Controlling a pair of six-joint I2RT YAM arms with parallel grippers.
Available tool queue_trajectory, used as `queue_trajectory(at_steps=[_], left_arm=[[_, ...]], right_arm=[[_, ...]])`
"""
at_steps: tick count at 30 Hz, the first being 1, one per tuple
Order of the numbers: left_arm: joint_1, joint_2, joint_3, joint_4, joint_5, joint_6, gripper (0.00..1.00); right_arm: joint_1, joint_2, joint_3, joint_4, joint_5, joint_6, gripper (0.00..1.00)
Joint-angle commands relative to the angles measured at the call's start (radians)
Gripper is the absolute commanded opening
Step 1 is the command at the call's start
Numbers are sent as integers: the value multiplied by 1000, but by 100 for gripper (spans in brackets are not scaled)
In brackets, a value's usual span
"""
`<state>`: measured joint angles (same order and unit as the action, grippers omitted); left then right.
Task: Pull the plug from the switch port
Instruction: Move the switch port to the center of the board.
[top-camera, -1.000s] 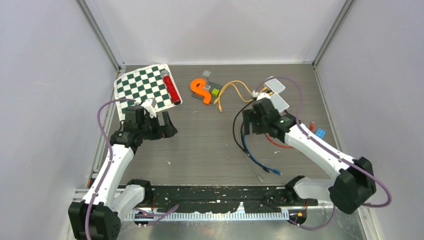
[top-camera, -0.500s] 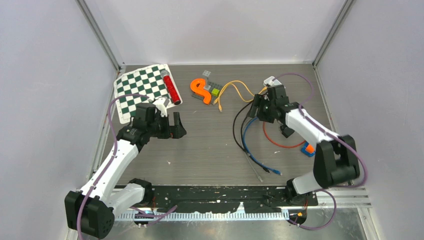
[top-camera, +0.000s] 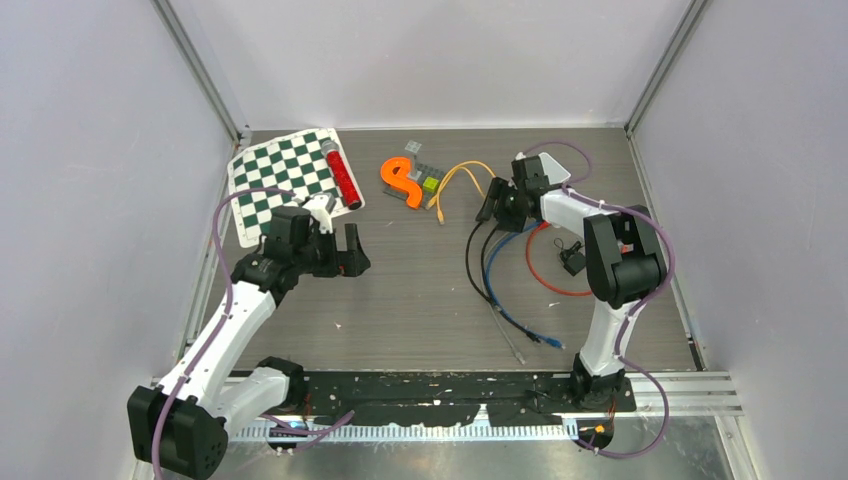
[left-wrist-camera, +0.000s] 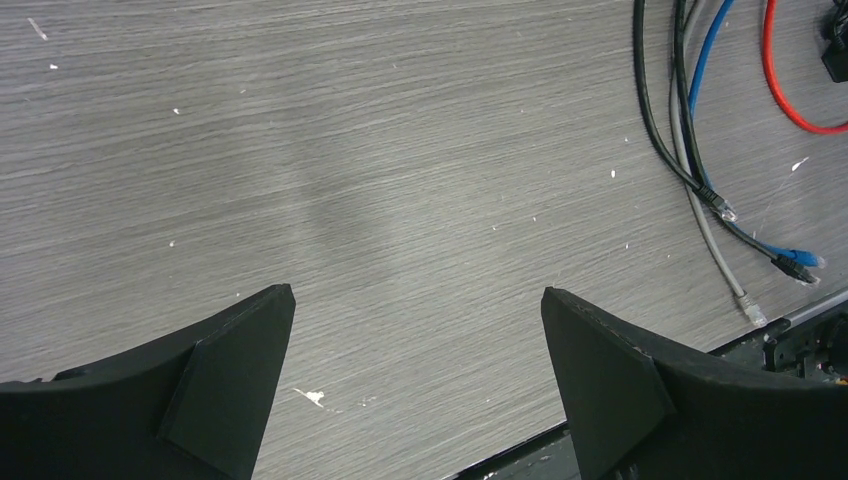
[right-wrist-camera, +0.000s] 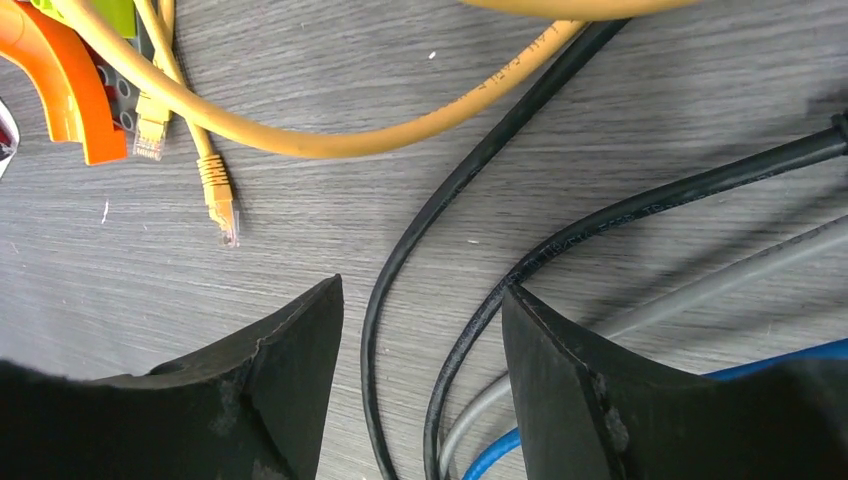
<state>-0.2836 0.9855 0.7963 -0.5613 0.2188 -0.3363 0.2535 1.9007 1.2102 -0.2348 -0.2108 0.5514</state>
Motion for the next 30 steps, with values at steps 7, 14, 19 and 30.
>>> queue_trajectory(at_steps=[7,14,19,30], left_arm=[[-3,2,21,-4,-19,11,99],[-3,-9,18,-16,-39,16,99],[-3,-12,19,-15,-39,13,99],[-3,-30,16,-29,-48,12,99]], right_arm=[[6,92,138,-2,35,-38,66],[-7,80,195,-21,91,-81,70],[-42,183,298,-72,41,-90,73],[-55,354,564,-72,0,-66,75]])
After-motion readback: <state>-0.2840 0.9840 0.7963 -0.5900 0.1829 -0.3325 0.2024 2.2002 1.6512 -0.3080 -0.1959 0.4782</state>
